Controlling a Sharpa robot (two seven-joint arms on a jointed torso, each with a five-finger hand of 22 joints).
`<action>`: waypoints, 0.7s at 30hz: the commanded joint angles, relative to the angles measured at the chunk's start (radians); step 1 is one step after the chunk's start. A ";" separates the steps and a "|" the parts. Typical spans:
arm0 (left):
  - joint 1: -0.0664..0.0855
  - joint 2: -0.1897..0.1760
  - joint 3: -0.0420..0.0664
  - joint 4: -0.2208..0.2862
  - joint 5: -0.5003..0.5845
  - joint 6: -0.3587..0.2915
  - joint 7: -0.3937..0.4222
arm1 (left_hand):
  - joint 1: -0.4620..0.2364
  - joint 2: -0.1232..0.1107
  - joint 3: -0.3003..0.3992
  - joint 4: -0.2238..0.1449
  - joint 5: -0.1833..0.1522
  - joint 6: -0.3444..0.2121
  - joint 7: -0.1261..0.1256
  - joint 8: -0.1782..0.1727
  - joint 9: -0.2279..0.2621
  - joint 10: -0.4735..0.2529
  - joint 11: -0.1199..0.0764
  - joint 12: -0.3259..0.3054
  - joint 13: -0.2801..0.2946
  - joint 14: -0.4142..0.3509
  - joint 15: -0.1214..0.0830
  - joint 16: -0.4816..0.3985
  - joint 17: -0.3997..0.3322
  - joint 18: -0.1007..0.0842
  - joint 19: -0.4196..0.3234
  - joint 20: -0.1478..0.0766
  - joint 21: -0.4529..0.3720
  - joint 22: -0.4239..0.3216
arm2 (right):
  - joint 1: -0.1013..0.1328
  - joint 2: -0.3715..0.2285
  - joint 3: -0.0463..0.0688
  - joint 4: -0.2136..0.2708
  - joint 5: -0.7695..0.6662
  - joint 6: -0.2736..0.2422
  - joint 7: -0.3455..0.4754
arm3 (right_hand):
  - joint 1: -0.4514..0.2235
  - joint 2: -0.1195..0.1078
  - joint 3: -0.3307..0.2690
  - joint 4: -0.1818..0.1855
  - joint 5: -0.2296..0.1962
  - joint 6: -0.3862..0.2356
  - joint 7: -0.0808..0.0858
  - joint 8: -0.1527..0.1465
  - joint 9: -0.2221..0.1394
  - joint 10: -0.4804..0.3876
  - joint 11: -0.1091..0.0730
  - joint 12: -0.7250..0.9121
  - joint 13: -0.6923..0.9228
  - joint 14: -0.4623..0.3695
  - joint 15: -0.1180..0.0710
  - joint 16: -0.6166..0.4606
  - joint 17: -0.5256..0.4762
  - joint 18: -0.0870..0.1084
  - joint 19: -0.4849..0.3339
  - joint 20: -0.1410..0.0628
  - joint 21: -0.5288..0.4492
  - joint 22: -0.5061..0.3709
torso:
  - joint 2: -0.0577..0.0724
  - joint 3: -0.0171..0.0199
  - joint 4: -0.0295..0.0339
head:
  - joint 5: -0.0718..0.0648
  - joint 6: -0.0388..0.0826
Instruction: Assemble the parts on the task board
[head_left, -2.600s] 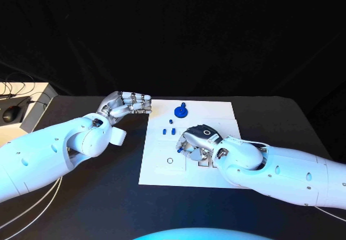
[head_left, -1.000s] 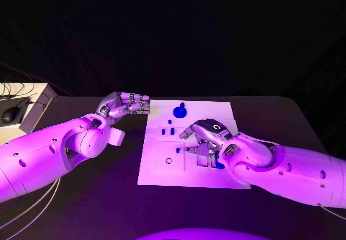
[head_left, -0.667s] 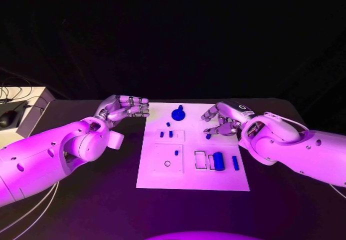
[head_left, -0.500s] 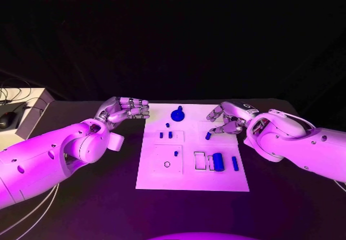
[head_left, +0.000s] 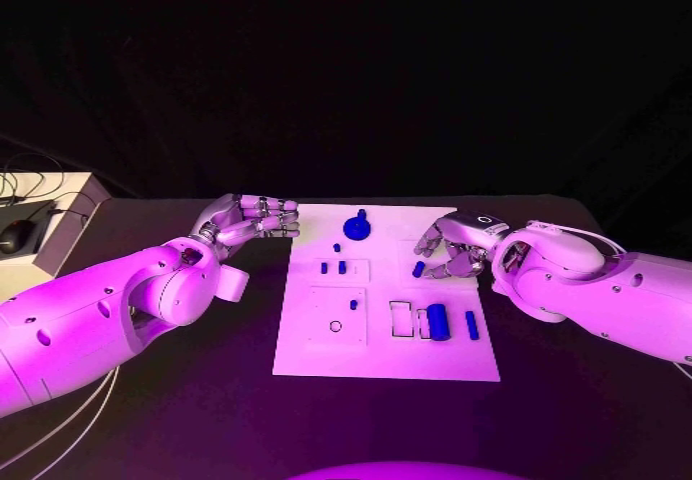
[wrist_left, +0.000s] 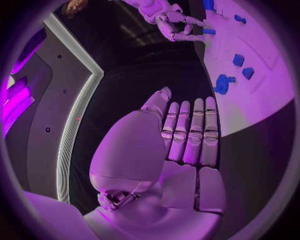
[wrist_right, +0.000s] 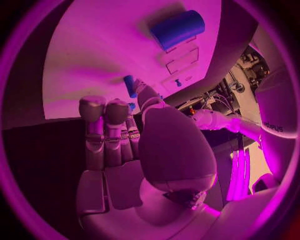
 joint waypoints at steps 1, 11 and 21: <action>-0.001 -0.001 0.001 0.001 0.002 0.014 0.001 | -0.002 -0.004 -0.004 0.000 0.004 -0.002 0.005 -0.004 0.000 -0.004 -0.001 -0.005 -0.001 -0.007 -0.001 0.003 -0.001 0.003 0.004 0.002 0.006 -0.001 | -0.004 0.006 0.000 0.002 -0.057 0.036 0.017 | -0.005 0.006 0.010 -0.012 0.006 0.004 0.001 -0.003 -0.001 0.016 -0.003 -0.009 0.000 0.004 -0.007 0.005 0.001 0.009 0.052 -0.001 0.008 0.076 | 0.000 -0.0007 -0.0006 | 0.001 -0.002; -0.001 -0.003 0.001 0.003 0.002 0.011 -0.013 | -0.004 -0.003 -0.007 0.003 0.004 -0.004 0.005 -0.003 0.000 -0.007 -0.001 -0.005 -0.001 -0.009 0.000 0.003 -0.001 0.003 0.003 0.003 0.006 -0.003 | -0.009 0.019 -0.001 0.005 -0.053 0.000 0.012 | -0.016 0.030 0.126 -0.023 -0.017 0.071 0.002 -0.003 0.000 0.090 -0.018 -0.019 -0.001 0.006 -0.018 0.017 0.004 0.004 0.055 -0.008 0.046 0.081 | -0.002 -0.0009 -0.0018 | 0.004 0.000; -0.001 -0.004 0.001 0.004 0.002 0.012 -0.019 | -0.005 -0.003 -0.008 0.005 0.004 -0.004 0.005 -0.003 0.000 -0.007 0.000 -0.005 -0.001 -0.009 0.000 0.003 -0.001 0.003 0.003 0.003 0.006 -0.005 | -0.014 0.026 -0.001 0.003 -0.065 -0.008 -0.003 | -0.030 0.052 0.207 -0.044 -0.024 0.122 -0.007 -0.002 0.003 0.151 -0.039 -0.019 0.001 0.005 -0.030 0.035 0.012 -0.010 0.055 -0.021 0.105 0.090 | -0.001 0.0001 -0.0007 | 0.004 -0.002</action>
